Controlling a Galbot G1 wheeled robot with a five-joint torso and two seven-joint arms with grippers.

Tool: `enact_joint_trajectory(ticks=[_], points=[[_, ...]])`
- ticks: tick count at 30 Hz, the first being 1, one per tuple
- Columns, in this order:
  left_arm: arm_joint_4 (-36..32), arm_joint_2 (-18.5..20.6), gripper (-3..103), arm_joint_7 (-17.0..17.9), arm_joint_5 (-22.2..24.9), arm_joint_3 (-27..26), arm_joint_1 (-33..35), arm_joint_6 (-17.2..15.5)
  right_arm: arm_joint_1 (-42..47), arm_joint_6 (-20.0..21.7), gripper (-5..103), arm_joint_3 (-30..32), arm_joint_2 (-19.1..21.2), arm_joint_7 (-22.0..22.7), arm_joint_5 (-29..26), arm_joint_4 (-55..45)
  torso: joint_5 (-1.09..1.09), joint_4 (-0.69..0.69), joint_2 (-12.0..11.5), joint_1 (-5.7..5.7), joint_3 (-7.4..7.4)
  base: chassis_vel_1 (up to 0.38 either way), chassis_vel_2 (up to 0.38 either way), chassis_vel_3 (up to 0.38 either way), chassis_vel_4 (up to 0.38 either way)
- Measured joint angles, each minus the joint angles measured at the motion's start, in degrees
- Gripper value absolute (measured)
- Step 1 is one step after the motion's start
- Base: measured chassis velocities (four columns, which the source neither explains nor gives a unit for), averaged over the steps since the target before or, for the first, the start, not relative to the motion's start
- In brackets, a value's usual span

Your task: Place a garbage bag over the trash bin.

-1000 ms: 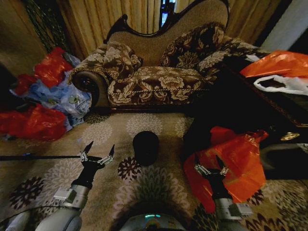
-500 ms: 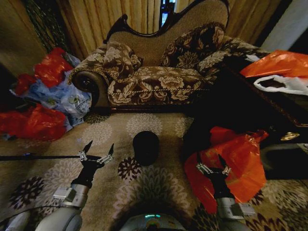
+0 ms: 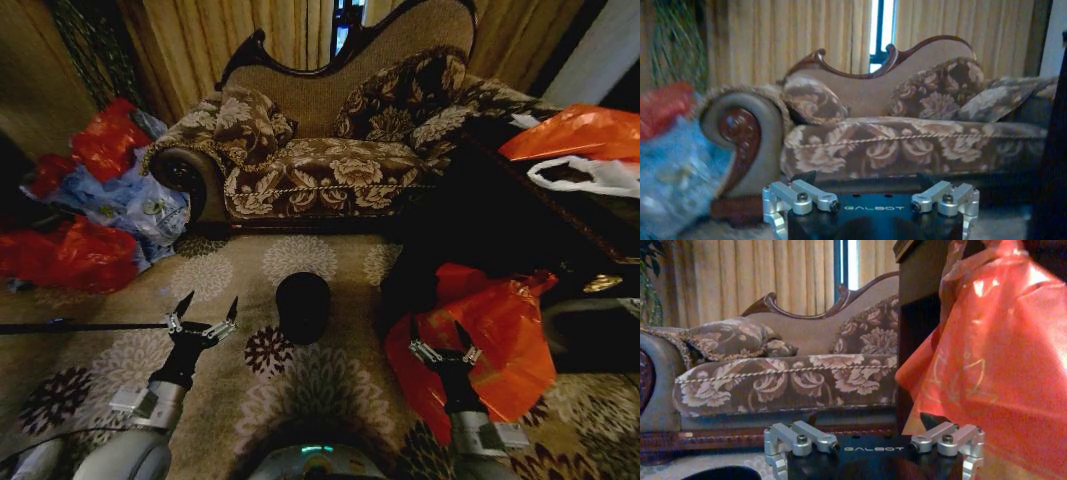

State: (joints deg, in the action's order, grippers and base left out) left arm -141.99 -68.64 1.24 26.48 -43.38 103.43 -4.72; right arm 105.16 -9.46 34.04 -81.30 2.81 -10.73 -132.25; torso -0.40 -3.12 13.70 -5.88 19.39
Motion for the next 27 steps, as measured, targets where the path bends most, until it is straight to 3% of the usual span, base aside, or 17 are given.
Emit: enact_joint_trajectory(ticks=[1, 7, 9, 11, 14, 19, 22, 23, 27], points=[[-0.04, 1.61, 100, 0.41, 2.51, 0.34, -0.51, -0.53, -0.34, -0.39, 100, -0.15, 0.30, -0.01, -0.09, 0.78, 0.00, -0.01, 0.00, 0.00, 0.00, 0.000, 0.000, 0.000, 0.000], [0.46, 6.28, 100, 0.50, 7.14, 0.47, -1.41, -0.18, -1.45, -1.63, 100, -1.46, 1.56, -0.22, -0.51, 3.33, -0.02, -0.01, 0.00, 0.00, 0.00, 0.000, 0.000, 0.000, 0.000], [0.23, 8.87, 100, 1.87, 10.71, 1.00, -2.08, -0.68, -2.15, -2.62, 100, -2.08, 2.28, -0.42, -0.91, 4.78, 0.00, 0.05, 0.00, 0.00, 0.00, 0.000, 0.000, 0.000, 0.000], [0.15, 12.14, 100, 2.97, 14.00, 2.19, -3.45, -1.66, -2.49, -3.54, 100, -2.25, 2.41, -0.30, -0.93, 6.23, -0.01, -0.01, 0.00, 0.00, 0.00, 0.000, 0.000, 0.000, 0.000], [0.41, 15.46, 100, 3.11, 15.33, 3.85, -4.91, -2.51, -2.98, -4.27, 100, -2.24, 2.47, -0.21, -0.77, 8.05, 0.01, -0.01, 0.00, 0.00, 0.00, 0.000, 0.000, 0.000, 0.000], [1.44, 17.43, 100, 3.10, 16.28, 6.86, -8.14, -3.63, -3.91, -4.21, 100, -2.23, 2.48, -0.20, -0.76, 9.28, -0.01, 0.01, 0.00, 0.00, 0.00, 0.000, 0.000, 0.000, 0.000], [3.34, 19.65, 100, 4.42, 20.96, 13.79, -15.46, -4.98, -4.53, -3.92, 100, -2.38, 2.63, -0.19, -0.76, 9.92, 0.00, 0.00, 0.00, 0.00, 0.00, 0.000, 0.000, 0.000, 0.000], [3.34, 19.65, 100, 4.42, 20.96, 13.79, -15.46, -4.98, -4.53, -3.92, 100, -2.38, 2.63, -0.19, -0.76, 9.92, 0.00, 0.00, 0.00, 0.00, 0.00, 0.000, 0.000, 0.000, 0.000], [5.59, 23.40, 100, 9.35, 30.18, 24.72, -27.48, -5.74, -4.58, -3.87, 100, -2.44, 3.04, -0.15, -0.76, 10.59, 0.01, -0.01, 0.00, 0.00, 0.01, 0.000, 0.000, 0.000, 0.000]])
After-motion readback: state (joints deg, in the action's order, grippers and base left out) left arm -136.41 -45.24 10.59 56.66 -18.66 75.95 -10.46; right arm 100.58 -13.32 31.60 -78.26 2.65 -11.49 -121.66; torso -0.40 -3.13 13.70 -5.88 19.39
